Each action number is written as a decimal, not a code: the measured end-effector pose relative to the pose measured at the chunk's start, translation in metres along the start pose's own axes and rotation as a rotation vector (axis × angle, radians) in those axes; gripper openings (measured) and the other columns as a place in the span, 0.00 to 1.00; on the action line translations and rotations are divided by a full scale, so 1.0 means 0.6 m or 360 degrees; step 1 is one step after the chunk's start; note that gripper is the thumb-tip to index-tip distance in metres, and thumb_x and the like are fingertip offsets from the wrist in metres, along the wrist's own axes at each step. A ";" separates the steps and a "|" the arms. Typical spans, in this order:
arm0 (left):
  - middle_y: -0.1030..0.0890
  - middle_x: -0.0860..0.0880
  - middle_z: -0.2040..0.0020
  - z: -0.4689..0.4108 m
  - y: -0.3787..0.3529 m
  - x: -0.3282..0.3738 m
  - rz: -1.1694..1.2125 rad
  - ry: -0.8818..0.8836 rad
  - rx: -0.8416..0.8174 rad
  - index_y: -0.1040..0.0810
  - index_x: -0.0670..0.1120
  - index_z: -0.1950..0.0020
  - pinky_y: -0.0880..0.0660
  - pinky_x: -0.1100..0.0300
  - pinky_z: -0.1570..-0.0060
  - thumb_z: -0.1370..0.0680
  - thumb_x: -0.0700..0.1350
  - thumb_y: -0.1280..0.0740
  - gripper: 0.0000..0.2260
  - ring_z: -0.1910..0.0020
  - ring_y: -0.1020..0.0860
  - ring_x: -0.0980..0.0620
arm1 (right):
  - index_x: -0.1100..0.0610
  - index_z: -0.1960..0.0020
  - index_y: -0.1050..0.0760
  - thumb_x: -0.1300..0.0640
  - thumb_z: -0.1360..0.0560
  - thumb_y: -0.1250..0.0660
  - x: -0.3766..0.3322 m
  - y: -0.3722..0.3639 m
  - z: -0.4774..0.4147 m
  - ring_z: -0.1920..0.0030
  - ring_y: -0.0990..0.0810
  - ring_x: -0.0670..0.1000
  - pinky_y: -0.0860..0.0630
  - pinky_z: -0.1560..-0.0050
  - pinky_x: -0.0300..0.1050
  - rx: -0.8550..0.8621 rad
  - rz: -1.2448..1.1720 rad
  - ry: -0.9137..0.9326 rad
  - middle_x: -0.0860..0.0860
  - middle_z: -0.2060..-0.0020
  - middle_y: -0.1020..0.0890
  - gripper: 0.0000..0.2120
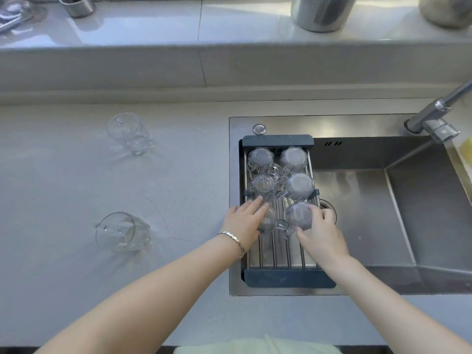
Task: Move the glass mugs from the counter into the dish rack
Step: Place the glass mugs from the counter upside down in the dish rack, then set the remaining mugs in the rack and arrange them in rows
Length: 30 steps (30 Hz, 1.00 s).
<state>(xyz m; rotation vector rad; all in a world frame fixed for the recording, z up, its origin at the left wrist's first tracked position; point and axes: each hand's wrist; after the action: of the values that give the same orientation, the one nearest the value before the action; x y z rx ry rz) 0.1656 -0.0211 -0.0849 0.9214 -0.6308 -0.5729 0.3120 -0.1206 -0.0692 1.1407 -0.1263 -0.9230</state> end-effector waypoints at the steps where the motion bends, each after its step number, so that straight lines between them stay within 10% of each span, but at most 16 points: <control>1: 0.48 0.49 0.21 0.015 0.011 -0.012 0.0044 0.0064 0.0052 0.46 0.49 0.25 0.45 0.49 0.26 0.22 0.43 0.38 0.28 0.24 0.42 0.48 | 0.55 0.34 0.35 0.53 0.26 0.36 -0.010 0.003 0.007 0.47 0.23 0.61 0.27 0.51 0.50 -0.0036 0.0023 0.0084 0.56 0.39 0.31 0.22; 11: 0.46 0.47 0.24 0.216 0.079 -0.269 0.0152 0.1209 -0.0076 0.50 0.54 0.25 0.36 0.49 0.33 0.33 0.59 0.30 0.42 0.27 0.42 0.42 | 0.55 0.41 0.27 0.55 0.26 0.38 -0.198 -0.050 0.017 0.54 0.25 0.49 0.25 0.48 0.46 -0.0569 0.0008 0.0684 0.49 0.53 0.23 0.14; 19: 0.32 0.46 0.38 0.219 0.109 -0.352 0.0615 0.1133 0.0264 0.37 0.46 0.36 0.28 0.53 0.48 0.33 0.50 0.28 0.30 0.41 0.28 0.42 | 0.56 0.37 0.30 0.57 0.26 0.36 -0.381 -0.120 -0.036 0.45 0.25 0.52 0.29 0.43 0.46 -0.0564 -0.0073 0.0738 0.53 0.44 0.24 0.17; 30: 0.32 0.47 0.38 0.163 0.198 -0.460 0.0524 0.1072 0.0613 0.35 0.49 0.34 0.28 0.55 0.53 0.33 0.51 0.27 0.31 0.40 0.28 0.44 | 0.58 0.26 0.51 0.54 0.38 0.22 -0.607 -0.165 -0.197 0.26 0.43 0.53 0.41 0.28 0.48 -0.0311 -0.0566 0.0531 0.54 0.27 0.42 0.51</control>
<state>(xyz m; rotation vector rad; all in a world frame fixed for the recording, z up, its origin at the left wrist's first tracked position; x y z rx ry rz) -0.0707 0.1737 -0.0071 1.2560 -0.2654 0.1734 0.0854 0.2036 -0.0754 1.1362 0.4420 -1.0164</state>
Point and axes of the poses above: each hand's wrist, its own z-axis away from the middle knuckle, its own y-axis out of the back of the hand, x = y × z
